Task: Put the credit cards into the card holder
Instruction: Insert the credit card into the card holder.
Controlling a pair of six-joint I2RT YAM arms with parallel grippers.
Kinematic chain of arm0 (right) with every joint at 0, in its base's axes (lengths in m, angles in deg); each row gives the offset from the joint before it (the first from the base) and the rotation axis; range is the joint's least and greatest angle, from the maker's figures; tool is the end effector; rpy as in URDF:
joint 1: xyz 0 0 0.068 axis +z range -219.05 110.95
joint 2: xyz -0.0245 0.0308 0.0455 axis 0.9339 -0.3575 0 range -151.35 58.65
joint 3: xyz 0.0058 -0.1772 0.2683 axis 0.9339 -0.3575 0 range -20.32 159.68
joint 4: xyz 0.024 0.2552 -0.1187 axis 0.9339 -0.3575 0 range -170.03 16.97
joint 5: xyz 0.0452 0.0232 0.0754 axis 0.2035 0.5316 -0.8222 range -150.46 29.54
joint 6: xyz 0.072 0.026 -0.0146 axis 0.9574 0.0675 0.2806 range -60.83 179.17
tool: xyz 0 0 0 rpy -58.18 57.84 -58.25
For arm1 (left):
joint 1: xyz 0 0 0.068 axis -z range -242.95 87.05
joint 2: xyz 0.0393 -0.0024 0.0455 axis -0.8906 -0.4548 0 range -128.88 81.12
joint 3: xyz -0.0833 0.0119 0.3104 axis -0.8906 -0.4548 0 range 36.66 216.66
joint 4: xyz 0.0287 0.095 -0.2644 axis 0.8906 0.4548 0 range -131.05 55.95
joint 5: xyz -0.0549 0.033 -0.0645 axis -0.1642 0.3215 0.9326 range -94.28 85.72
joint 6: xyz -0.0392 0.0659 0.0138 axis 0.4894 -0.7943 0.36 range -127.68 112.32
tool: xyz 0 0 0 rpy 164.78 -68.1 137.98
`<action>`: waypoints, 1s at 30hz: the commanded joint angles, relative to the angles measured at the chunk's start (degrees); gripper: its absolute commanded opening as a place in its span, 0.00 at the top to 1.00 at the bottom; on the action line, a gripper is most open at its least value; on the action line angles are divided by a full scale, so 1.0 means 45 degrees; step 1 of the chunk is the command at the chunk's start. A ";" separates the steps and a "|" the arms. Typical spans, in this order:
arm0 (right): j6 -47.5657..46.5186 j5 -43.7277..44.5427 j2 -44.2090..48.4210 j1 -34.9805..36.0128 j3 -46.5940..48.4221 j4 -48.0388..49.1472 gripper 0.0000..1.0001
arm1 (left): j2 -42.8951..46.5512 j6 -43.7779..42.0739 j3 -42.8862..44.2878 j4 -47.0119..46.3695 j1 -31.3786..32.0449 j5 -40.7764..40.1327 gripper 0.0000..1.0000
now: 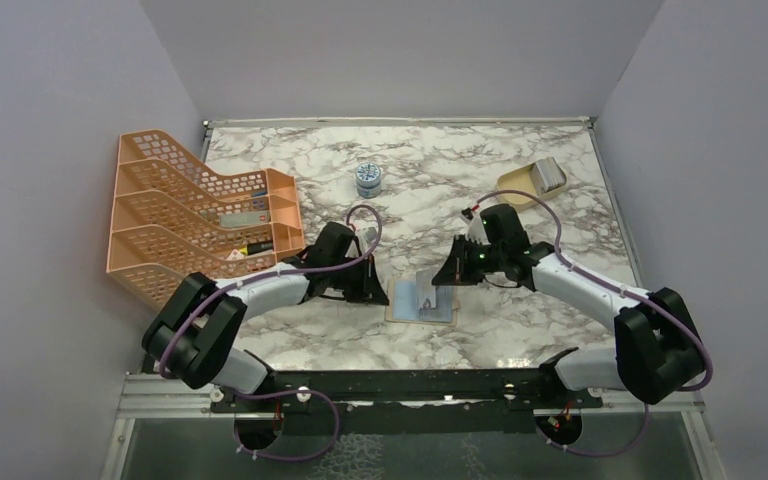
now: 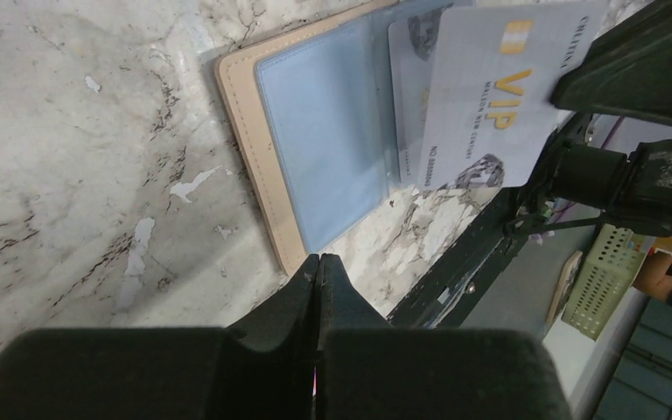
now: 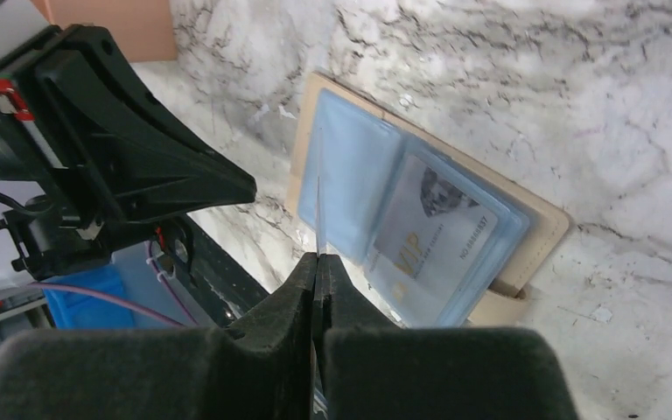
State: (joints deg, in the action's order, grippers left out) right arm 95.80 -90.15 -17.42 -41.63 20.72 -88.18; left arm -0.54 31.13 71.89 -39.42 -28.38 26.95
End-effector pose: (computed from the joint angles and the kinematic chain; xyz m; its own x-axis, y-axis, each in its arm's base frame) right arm 0.2353 0.1592 0.2128 -0.9538 0.0890 -0.2870 -0.1403 0.7127 0.6873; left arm 0.2189 -0.1927 0.1746 -0.9602 0.0109 -0.2789 0.2164 0.6601 -0.7193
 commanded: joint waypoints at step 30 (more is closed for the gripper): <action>0.1149 0.0931 -0.1583 0.0040 -0.1879 0.2315 0.99 | -0.1074 0.0827 -0.1138 -0.1534 0.0222 -0.0239 1.00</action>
State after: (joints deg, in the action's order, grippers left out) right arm 101.50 -87.95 -23.89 -41.63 11.84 -79.25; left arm -6.60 35.02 67.65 -46.51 -28.21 27.64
